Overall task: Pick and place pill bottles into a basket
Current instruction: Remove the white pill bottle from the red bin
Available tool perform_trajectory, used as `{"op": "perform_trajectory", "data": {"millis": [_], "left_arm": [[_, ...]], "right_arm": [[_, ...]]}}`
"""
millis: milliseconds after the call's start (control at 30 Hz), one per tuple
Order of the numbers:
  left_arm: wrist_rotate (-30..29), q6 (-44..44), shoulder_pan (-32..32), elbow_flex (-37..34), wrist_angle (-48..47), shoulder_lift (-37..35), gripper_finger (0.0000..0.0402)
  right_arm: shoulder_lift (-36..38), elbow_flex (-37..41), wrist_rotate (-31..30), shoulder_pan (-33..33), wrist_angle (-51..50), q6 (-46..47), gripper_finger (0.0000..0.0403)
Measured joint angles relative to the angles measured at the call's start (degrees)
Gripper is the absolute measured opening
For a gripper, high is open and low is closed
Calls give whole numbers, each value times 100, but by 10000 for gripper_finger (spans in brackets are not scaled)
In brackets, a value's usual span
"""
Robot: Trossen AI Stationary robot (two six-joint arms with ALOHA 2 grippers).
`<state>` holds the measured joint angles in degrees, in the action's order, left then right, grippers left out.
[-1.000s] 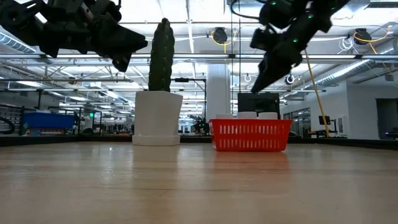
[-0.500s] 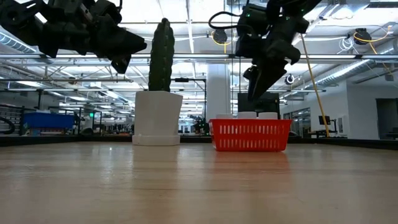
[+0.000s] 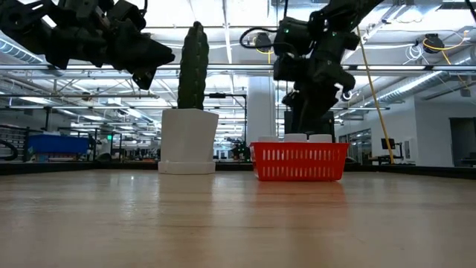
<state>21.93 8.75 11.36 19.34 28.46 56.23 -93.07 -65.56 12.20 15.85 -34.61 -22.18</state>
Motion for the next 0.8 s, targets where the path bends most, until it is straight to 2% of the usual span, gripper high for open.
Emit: {"op": "perform_trajectory", "data": {"millis": [200, 800], "left_arm": [[-2, -11, -9, -1, 33, 0, 62], [-11, -125, -9, 1, 42, 0, 62]], "right_arm": [[-268, 4, -14, -19, -11, -59, 184], [-304, 4, -24, -19, -215, -120, 177]]}}
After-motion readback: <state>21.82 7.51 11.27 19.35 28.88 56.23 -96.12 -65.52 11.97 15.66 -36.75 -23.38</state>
